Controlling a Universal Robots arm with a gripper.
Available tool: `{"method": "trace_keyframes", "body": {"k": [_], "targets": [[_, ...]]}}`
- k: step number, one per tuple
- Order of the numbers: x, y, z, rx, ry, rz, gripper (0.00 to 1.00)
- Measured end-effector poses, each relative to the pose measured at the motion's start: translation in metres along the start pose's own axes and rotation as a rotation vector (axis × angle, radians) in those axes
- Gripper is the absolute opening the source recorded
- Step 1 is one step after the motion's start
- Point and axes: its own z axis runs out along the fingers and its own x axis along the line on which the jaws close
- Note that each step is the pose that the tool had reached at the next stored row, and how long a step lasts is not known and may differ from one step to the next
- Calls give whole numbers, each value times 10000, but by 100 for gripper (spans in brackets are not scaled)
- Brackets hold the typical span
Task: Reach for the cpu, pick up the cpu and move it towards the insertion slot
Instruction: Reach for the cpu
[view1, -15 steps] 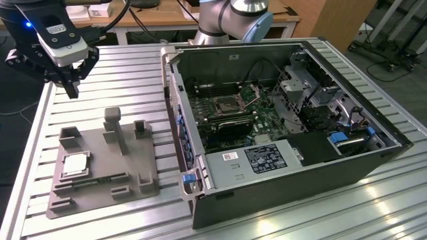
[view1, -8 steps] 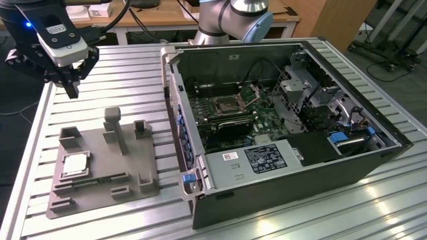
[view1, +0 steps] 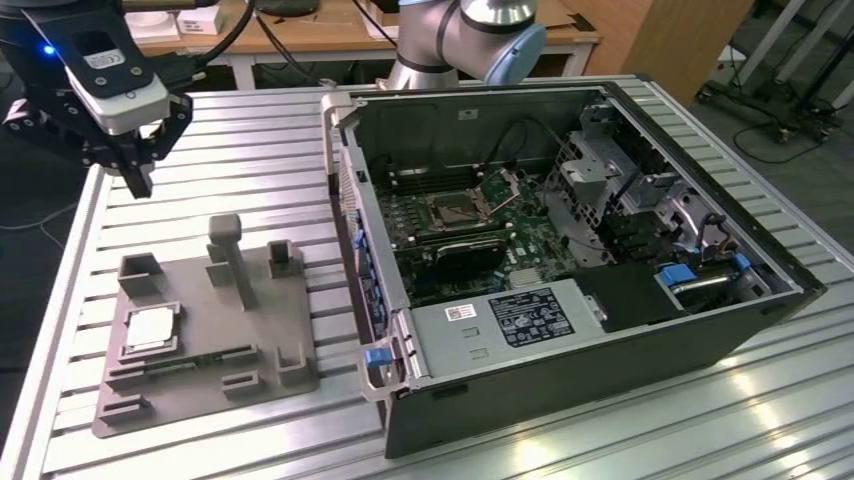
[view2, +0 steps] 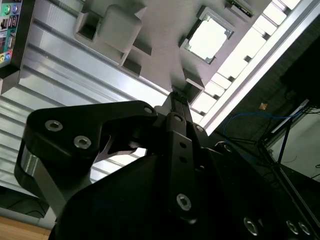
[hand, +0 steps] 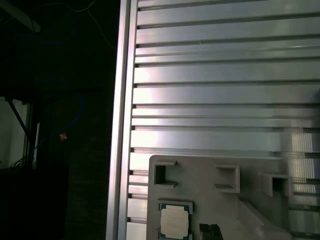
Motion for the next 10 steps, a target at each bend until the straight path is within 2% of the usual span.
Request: {"method": "trace_keyframes", "body": {"k": [5, 10], "targets": [[78, -5, 0, 1, 0, 1, 11], [93, -14, 0, 0, -1, 2, 11]]}}
